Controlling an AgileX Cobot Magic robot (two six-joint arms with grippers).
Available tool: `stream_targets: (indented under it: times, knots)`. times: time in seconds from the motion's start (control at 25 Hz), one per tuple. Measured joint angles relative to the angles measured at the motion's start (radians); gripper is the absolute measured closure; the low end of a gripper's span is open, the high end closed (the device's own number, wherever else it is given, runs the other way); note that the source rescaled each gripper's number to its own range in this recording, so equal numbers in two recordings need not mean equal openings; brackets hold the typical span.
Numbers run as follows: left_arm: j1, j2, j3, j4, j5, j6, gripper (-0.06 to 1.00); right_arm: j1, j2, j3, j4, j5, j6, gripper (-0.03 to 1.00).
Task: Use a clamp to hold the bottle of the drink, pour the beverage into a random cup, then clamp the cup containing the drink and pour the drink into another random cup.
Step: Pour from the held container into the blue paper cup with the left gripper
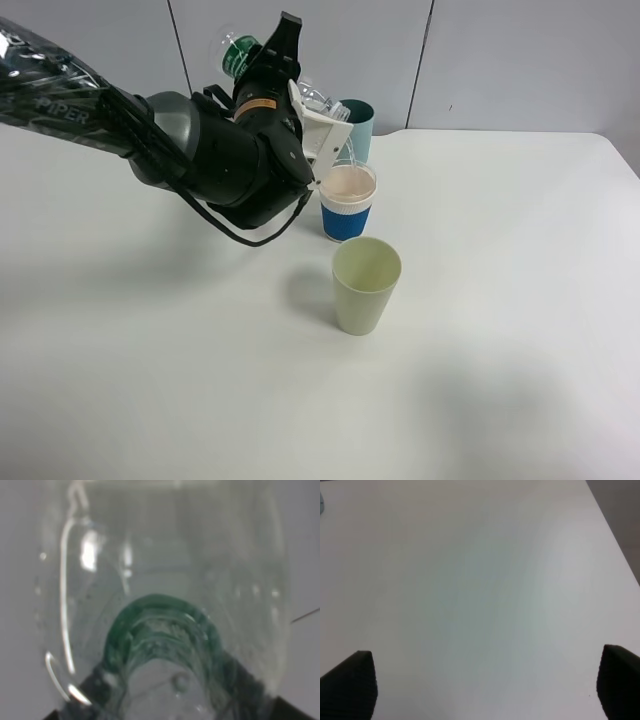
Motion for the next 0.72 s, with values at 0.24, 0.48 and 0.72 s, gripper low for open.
stream_targets:
  times: [0.24, 0.48, 0.72]
  knots:
    - [0.0, 0.0, 0.0, 0.031, -0.007, 0.004, 0.93, 0.0, 0.0, 0.0, 0.0, 0.0, 0.0, 0.36]
    - [0.0, 0.0, 0.0, 0.037, -0.007, 0.037, 0.93, 0.0, 0.0, 0.0, 0.0, 0.0, 0.0, 0.36]
    - [0.0, 0.0, 0.0, 0.038, -0.007, 0.07, 0.93, 0.0, 0.0, 0.0, 0.0, 0.0, 0.0, 0.36]
